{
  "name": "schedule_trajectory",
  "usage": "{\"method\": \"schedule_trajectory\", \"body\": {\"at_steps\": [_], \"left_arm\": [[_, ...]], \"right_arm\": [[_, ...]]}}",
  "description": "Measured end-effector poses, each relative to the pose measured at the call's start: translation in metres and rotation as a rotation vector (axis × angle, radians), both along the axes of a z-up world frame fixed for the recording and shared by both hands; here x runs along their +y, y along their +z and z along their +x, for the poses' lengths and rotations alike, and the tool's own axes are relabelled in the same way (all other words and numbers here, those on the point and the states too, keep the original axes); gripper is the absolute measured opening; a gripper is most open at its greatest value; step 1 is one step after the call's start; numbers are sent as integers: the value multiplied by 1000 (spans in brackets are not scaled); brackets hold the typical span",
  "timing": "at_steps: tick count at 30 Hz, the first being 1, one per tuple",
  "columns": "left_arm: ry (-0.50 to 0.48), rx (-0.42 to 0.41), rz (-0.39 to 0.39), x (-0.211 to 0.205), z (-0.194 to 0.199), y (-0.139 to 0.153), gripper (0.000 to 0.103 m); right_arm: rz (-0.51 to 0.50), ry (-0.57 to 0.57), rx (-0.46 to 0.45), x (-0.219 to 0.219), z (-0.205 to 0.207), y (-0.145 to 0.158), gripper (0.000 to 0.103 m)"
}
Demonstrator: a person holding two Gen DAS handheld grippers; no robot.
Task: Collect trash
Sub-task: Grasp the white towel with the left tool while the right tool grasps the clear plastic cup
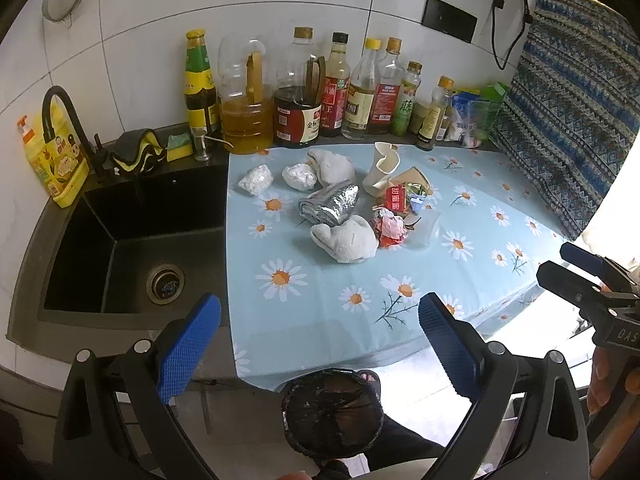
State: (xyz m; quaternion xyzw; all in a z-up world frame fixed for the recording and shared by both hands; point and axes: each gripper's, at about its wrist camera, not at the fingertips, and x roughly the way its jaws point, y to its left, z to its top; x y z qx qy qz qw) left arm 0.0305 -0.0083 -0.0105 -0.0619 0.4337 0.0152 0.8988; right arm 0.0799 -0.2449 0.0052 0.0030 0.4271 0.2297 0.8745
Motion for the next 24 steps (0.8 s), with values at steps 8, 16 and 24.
{"method": "schedule_trajectory", "body": {"at_steps": [8,16,24], "left_arm": [[7,38,-58,2,28,-12,96],[19,74,-142,6,64,-32,96],[26,131,-181,3,109,-66,96]], "right_arm": [[0,26,51,-7,36,-16,99],[2,66,120,-5,89,-44,99],[20,99,227,-6,141,-87,99]]}}
